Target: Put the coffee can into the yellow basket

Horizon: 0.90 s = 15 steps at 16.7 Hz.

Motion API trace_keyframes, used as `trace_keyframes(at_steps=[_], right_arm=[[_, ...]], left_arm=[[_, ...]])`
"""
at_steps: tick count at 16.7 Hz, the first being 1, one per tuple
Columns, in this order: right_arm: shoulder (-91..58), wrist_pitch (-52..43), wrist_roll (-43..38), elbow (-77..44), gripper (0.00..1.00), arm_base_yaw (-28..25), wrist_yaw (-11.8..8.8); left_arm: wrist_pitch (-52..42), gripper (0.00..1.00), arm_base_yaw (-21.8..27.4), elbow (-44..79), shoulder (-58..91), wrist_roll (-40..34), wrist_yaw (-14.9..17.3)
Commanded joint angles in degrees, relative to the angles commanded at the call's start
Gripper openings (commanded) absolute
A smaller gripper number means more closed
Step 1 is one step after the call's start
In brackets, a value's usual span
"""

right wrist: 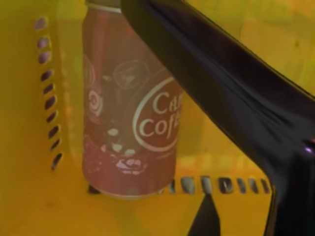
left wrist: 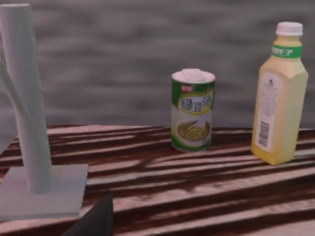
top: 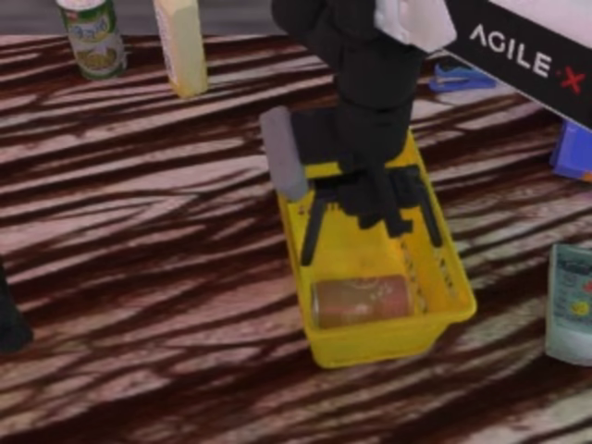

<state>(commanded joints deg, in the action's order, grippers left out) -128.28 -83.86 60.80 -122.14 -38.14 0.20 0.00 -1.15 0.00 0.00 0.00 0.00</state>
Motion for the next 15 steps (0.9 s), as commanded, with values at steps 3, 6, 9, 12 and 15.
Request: trace_keyframes(at_steps=[3, 6, 9, 12, 15], right_arm=[[0.0, 0.0, 0.0, 0.0, 0.00, 0.0, 0.0], [0.0, 0.0, 0.0, 0.0, 0.00, 0.0, 0.0], [-0.1, 0.0, -0.1, 0.0, 0.00, 0.1, 0.0], [-0.2, -2.4, 0.5, -2.4, 0.00, 0.3, 0.0], [-0.2, -7.9, 1.5, -7.8, 0.00, 1.1, 0.0]], left_arm=[[0.0, 1.00, 0.0, 0.0, 0.0, 0.0, 0.0], [0.0, 1.00, 0.0, 0.0, 0.0, 0.0, 0.0], [0.0, 1.00, 0.0, 0.0, 0.0, 0.0, 0.0], [0.0, 1.00, 0.0, 0.0, 0.0, 0.0, 0.0], [0.0, 1.00, 0.0, 0.0, 0.0, 0.0, 0.0]])
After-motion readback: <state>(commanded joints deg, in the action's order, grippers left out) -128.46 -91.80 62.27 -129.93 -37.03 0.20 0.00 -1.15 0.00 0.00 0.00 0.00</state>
